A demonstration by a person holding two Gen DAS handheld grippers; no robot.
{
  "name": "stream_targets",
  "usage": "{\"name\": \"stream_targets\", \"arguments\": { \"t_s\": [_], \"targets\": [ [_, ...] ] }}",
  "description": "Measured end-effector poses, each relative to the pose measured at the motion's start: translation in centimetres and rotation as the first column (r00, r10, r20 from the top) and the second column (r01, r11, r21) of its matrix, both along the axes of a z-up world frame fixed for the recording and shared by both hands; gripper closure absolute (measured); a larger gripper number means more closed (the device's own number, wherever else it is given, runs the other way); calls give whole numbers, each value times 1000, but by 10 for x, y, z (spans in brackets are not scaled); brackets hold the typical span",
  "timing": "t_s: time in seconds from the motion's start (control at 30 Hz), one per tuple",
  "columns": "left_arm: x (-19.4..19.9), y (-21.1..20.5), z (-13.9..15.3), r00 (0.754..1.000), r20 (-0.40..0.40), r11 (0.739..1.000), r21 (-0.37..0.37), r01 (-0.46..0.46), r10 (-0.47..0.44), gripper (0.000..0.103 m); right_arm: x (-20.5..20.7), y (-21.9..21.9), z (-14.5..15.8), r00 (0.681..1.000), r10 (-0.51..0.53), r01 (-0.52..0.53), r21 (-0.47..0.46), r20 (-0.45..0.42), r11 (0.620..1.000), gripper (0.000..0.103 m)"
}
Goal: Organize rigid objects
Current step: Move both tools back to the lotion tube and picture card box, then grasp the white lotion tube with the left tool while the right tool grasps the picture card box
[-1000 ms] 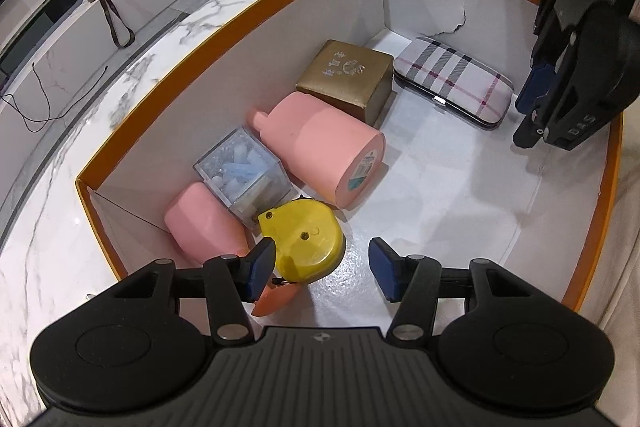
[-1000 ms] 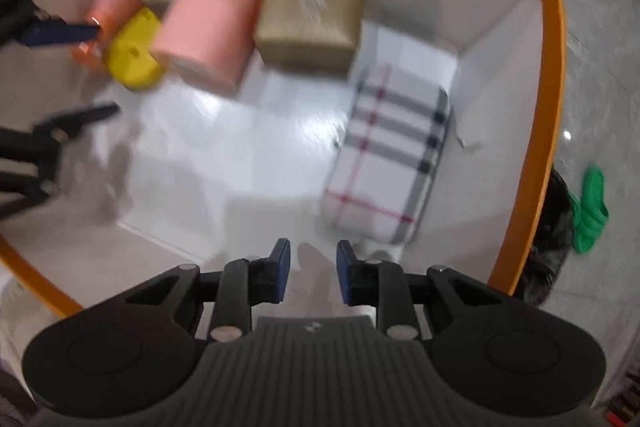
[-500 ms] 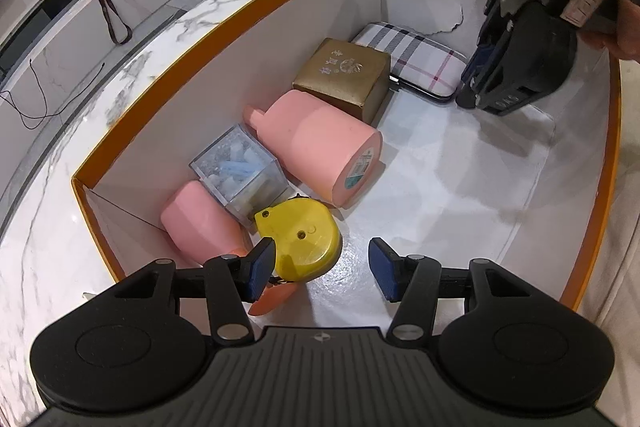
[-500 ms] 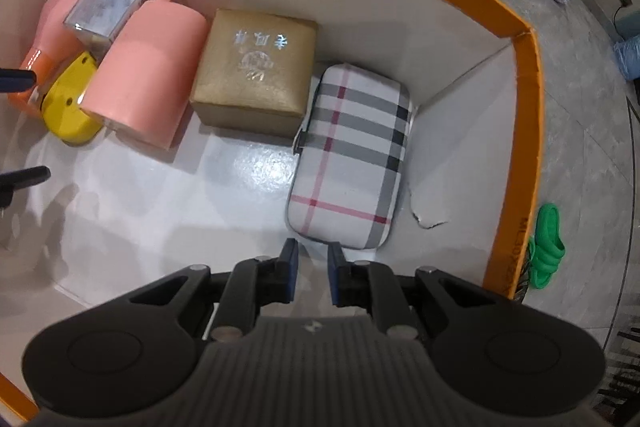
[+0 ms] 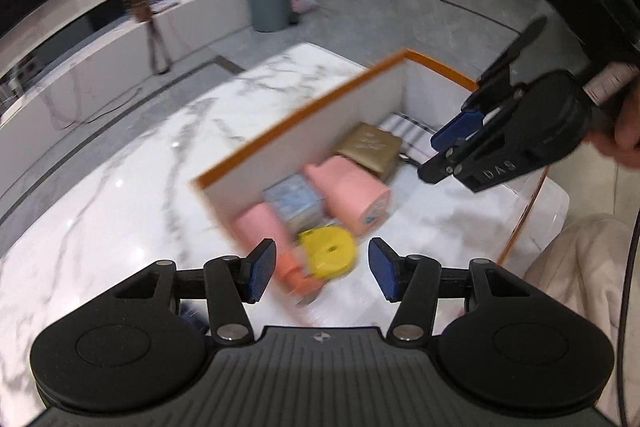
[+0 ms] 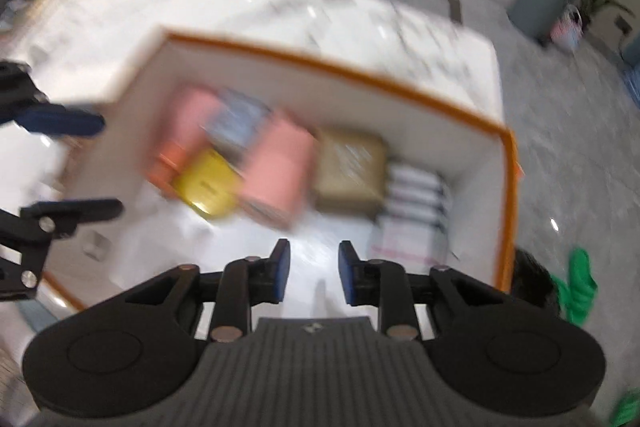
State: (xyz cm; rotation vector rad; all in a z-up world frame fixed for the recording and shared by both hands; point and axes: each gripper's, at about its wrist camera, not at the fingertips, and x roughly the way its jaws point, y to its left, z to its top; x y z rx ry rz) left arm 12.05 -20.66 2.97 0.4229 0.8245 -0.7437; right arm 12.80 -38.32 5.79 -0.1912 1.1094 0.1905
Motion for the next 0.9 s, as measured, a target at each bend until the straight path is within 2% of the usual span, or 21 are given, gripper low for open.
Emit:
{"name": "stream_targets", "arguments": {
  "t_s": [0.1, 0.2, 0.37, 0.53, 0.6, 0.67, 0.9],
  "targets": [
    [-3, 33, 9, 997, -5, 996, 25, -81, 81, 39, -6, 30, 13, 997, 49, -52, 44, 66, 998, 71],
    [-6, 62, 11, 986, -26, 986, 39, -164, 165, 42, -9, 71, 19, 989, 118, -125, 77, 91, 989, 71],
    [-11, 103, 0, 972, -75, 974, 15, -224, 224, 44, -13, 130, 16, 968, 225, -236, 102, 113, 966, 71],
    [-20, 113, -34, 982, -109, 988, 41, -150, 154, 45, -17, 177, -18, 944, 326, -328, 45, 54, 944, 72],
    [-20, 110, -51, 986, -108, 991, 65, -121, 127, 45, -18, 187, -30, 937, 349, -349, 7, 13, 937, 72],
    [-21, 109, -63, 989, -110, 994, 58, -91, 97, 45, -16, 192, -43, 928, 371, -372, -28, -21, 928, 72],
    [-12, 98, -100, 995, -99, 996, 88, 18, -9, 38, -8, 207, -77, 860, 489, -507, -135, -148, 851, 74]
  ]
}}
